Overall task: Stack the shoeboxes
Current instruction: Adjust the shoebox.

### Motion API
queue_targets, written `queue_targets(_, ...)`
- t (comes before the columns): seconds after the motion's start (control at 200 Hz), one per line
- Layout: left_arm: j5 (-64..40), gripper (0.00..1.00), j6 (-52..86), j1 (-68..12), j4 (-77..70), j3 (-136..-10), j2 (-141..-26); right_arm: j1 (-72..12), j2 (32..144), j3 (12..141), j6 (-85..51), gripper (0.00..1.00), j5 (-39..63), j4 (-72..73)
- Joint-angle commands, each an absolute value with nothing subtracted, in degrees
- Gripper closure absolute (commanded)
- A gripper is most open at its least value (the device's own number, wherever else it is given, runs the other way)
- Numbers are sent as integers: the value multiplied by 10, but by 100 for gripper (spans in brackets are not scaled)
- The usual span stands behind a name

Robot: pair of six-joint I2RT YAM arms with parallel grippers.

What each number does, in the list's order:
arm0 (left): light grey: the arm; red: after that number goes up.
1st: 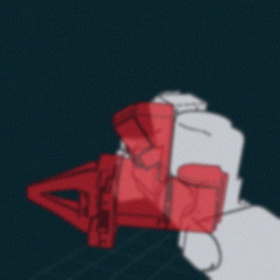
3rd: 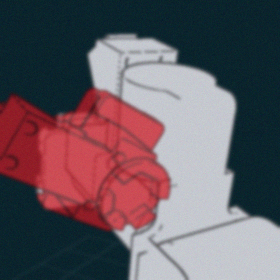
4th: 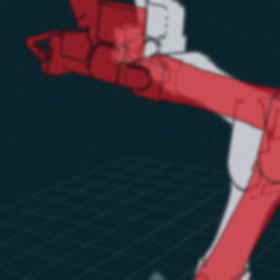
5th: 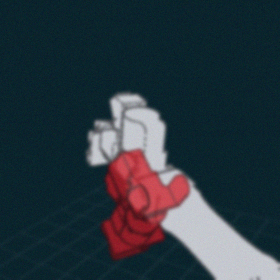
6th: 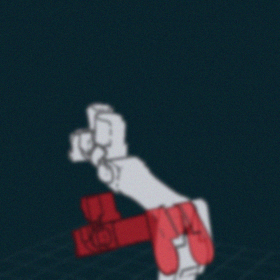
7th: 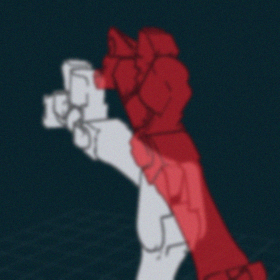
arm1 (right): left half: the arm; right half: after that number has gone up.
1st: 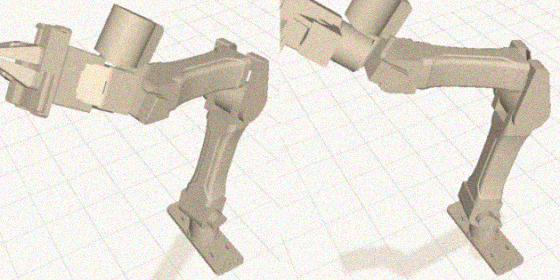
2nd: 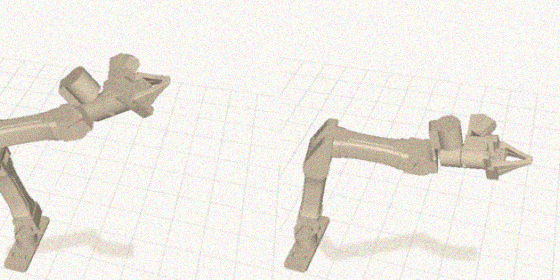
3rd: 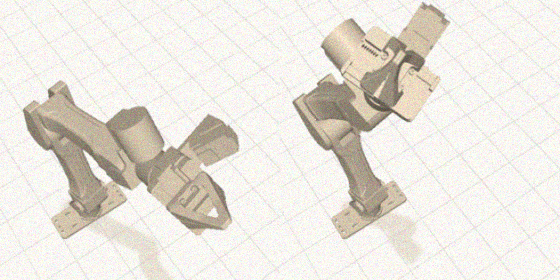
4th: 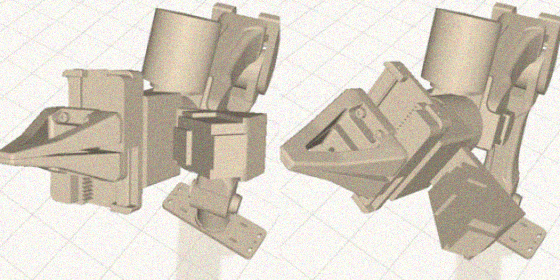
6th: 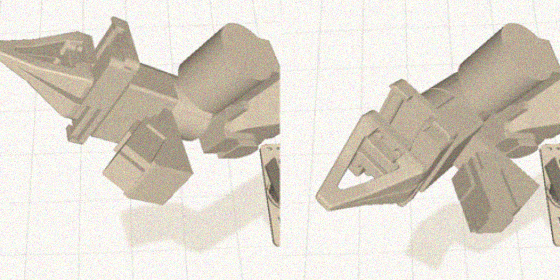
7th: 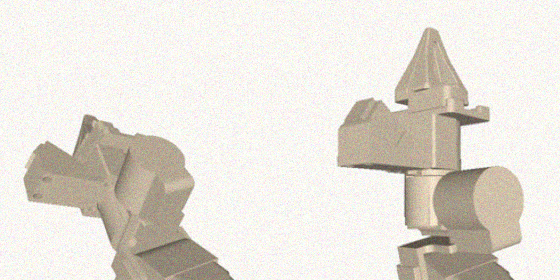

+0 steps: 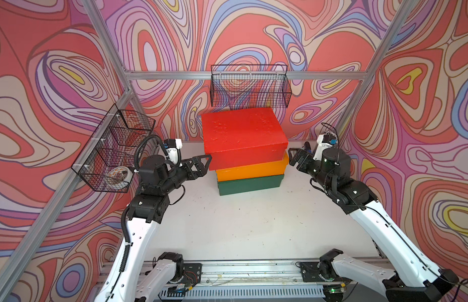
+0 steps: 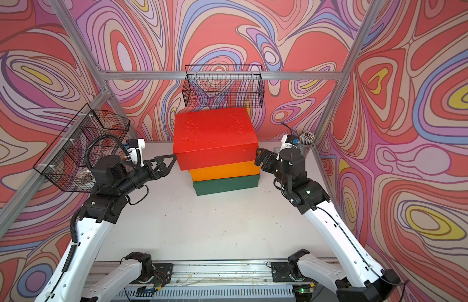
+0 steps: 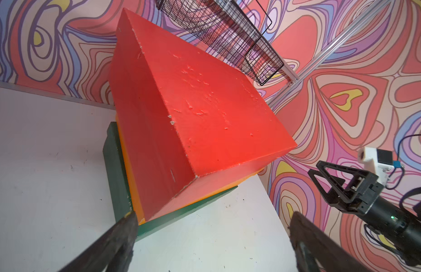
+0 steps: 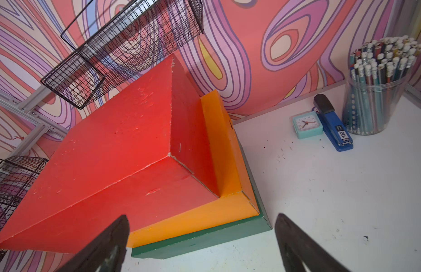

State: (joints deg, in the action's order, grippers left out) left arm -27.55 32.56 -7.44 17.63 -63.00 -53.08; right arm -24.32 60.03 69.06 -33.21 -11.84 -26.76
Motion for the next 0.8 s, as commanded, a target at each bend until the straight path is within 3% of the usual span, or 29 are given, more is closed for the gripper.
queue_targets(0.0, -245, 0, 313, -71, 192, -646, -530, -241, 579, 676, -333, 2, -146, -260)
queue_targets(0.506, -207, 0, 327, -71, 159, -734, -632, -240, 592, 701, -307, 2, -91, -252)
queue_targets(0.796, -253, 0, 356, -72, 115, -770, -727, -240, 629, 726, -305, 2, -73, -273)
